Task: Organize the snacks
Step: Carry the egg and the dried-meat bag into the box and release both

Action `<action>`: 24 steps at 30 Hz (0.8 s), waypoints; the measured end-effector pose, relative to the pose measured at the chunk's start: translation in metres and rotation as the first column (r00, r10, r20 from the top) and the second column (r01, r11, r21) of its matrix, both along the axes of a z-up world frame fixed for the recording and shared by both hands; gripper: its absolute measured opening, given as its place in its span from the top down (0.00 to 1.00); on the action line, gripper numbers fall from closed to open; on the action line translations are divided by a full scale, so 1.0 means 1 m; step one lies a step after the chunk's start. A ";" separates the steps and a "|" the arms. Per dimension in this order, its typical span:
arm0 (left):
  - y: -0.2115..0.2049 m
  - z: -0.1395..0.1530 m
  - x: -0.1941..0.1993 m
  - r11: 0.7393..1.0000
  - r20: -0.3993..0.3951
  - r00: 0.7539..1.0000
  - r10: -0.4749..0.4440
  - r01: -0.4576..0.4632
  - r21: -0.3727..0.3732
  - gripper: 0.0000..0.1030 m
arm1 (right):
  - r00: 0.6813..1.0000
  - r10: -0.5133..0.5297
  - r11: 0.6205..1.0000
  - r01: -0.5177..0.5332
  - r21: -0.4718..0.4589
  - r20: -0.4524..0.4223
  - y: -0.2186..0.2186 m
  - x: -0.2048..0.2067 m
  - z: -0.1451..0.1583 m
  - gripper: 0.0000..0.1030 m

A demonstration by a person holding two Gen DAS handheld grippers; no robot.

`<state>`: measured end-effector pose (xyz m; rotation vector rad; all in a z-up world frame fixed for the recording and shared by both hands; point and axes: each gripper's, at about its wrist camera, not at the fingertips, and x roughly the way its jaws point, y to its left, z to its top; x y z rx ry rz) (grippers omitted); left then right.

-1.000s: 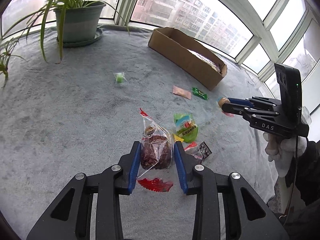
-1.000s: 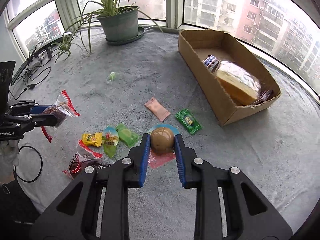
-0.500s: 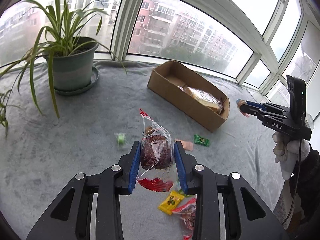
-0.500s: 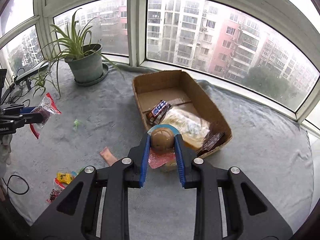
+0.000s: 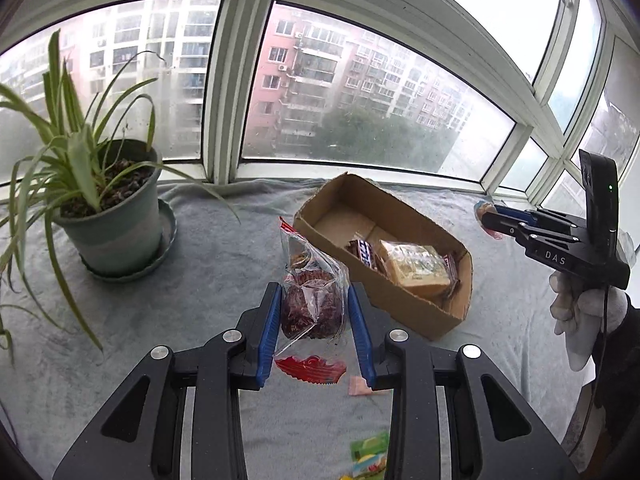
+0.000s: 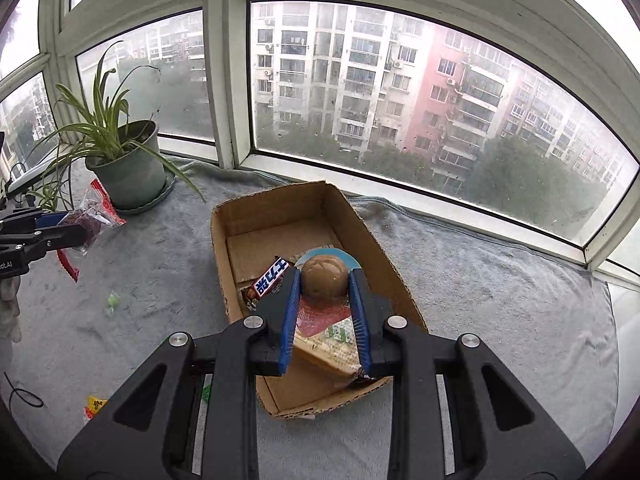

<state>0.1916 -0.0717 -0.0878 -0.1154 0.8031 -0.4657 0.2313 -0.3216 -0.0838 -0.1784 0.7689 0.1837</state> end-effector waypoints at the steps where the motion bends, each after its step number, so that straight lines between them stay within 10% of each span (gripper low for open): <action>1: -0.003 0.000 0.005 1.000 0.003 1.000 -0.002 0.002 0.000 0.69 | 1.000 -0.001 1.000 0.001 -0.001 -0.003 -0.001 0.005 -0.003 0.75; 24: -0.094 -0.040 0.087 0.999 -0.013 0.999 -0.048 0.047 -0.009 0.69 | 0.994 -0.026 1.000 0.027 0.009 -0.103 -0.019 0.069 -0.066 0.75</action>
